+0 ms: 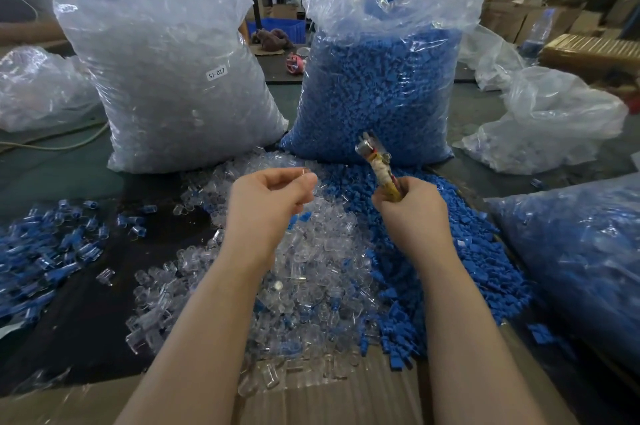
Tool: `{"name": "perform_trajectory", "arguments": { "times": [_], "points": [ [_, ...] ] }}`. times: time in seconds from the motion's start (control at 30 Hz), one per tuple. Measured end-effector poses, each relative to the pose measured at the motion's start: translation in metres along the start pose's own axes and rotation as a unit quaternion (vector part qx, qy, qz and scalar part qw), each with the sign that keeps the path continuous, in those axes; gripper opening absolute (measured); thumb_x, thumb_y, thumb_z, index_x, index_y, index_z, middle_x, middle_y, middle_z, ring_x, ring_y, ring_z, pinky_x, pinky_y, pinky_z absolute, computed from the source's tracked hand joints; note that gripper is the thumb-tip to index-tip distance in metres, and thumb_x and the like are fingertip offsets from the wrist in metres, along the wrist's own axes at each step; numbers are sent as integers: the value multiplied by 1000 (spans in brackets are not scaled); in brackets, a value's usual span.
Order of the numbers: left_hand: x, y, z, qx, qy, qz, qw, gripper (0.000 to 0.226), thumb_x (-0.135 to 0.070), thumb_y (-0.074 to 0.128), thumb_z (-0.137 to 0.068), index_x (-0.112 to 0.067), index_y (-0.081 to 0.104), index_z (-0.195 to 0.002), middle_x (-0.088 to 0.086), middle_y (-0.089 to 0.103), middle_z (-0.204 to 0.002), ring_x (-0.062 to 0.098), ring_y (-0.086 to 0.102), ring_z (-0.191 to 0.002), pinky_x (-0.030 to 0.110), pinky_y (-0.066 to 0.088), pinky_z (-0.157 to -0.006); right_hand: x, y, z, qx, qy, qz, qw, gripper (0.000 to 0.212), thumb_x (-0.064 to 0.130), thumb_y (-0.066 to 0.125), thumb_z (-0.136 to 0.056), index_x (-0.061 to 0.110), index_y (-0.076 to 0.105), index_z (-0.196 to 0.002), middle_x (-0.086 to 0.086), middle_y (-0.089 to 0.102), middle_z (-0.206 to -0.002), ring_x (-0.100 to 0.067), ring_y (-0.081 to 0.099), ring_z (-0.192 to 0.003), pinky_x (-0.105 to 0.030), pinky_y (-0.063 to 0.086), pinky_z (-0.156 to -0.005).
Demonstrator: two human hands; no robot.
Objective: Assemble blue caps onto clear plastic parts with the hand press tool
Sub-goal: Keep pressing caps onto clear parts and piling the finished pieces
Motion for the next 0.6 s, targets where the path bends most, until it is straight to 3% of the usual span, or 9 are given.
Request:
{"name": "perform_trajectory", "arguments": {
  "times": [0.1,0.27,0.4,0.6],
  "points": [
    [0,7,4,-5,4,19,1000,4,-24,78,-82,-21,75,-82,-1,74,-70,4,66,-63,16,57,-64,7,1,2,0,-29,-82,996,6,25,63,-91,22,66,-88,2,63,-74,-18,55,-66,-37,48,-62],
    [2,15,6,3,1,24,1000,2,-18,73,-87,-19,74,-86,-3,73,-66,2,67,-63,14,55,-62,20,4,6,4,-70,-154,986,16,21,67,-91,30,63,-79,15,60,-65,3,51,-54,-17,39,-52],
    [2,23,4,27,-7,6,1000,13,-8,63,-93,-15,73,-97,-2,71,-72,-3,64,-61,11,52,-61,32,7,11,16,-110,-200,973,14,21,69,-91,26,63,-79,21,58,-57,1,49,-54,-13,40,-51],
    [1,19,9,-1,-12,51,999,3,-9,72,-86,-9,74,-87,3,74,-68,7,69,-62,17,55,-59,43,7,17,31,-141,-231,962,15,22,68,-92,25,61,-78,20,51,-53,0,42,-50,-13,37,-51]
  ]
}}
Point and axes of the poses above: each hand's wrist, its own z-axis away from the middle knuckle, its own y-axis out of the palm, x = y × z, the point moved 7 cm from there along -z, towards the middle knuckle
